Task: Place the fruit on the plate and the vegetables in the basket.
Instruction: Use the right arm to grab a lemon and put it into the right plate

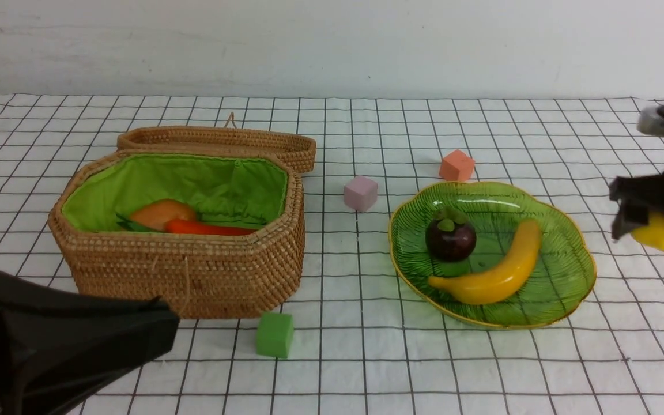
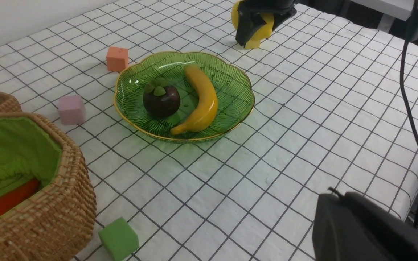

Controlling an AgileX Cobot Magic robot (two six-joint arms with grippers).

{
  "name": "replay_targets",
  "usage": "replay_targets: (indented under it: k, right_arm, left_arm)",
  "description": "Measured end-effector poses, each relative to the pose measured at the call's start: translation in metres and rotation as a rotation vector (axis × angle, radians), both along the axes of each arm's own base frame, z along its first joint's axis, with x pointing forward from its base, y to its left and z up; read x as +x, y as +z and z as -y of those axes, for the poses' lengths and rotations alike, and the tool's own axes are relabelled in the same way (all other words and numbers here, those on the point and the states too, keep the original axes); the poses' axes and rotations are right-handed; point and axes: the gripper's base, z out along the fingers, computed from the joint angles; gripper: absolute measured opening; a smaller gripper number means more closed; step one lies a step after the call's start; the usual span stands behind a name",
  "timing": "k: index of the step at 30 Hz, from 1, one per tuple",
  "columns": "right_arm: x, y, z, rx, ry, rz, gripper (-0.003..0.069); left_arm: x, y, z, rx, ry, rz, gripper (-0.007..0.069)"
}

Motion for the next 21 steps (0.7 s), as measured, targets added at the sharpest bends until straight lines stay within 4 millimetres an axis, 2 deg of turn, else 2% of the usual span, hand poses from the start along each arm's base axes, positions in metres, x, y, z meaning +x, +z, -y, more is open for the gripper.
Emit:
replay_targets:
  k: [3,5,8,12,15,17,21]
  right_arm:
    - [0.000,0.004,-0.039,0.021,0.119,0.038,0.0573]
    - [0.004,-0.004,-0.060,0.028,0.170,0.049,0.0573]
    - [0.012,-0.018,-0.075,0.037,0.189,0.075,0.0573]
    - [0.021,-0.033,-0.080,0.039,0.185,0.098,0.0580]
    - [0.025,-0.038,-0.081,0.040,0.179,0.105,0.0670]
    - [0.024,-0.036,-0.081,0.042,0.180,0.106,0.0680]
    - [0.013,-0.012,-0.080,0.046,0.190,0.123,0.0673]
  left_arm:
    - [0.000,0.000,0.000,0.002,0.001,0.001,-0.0013]
    - [0.000,0.000,0.000,0.005,0.002,-0.002,-0.0013]
    - [0.000,-0.001,0.000,0.012,0.002,-0.005,-0.0013]
    - [0.000,-0.001,-0.001,0.019,0.003,-0.002,-0.0013]
    - [0.002,-0.002,-0.002,0.046,0.014,0.028,-0.0013]
    - [0.002,-0.002,-0.003,0.055,0.018,0.037,-0.0013]
    - [0.003,-0.002,-0.003,0.042,0.033,0.022,-0.0013]
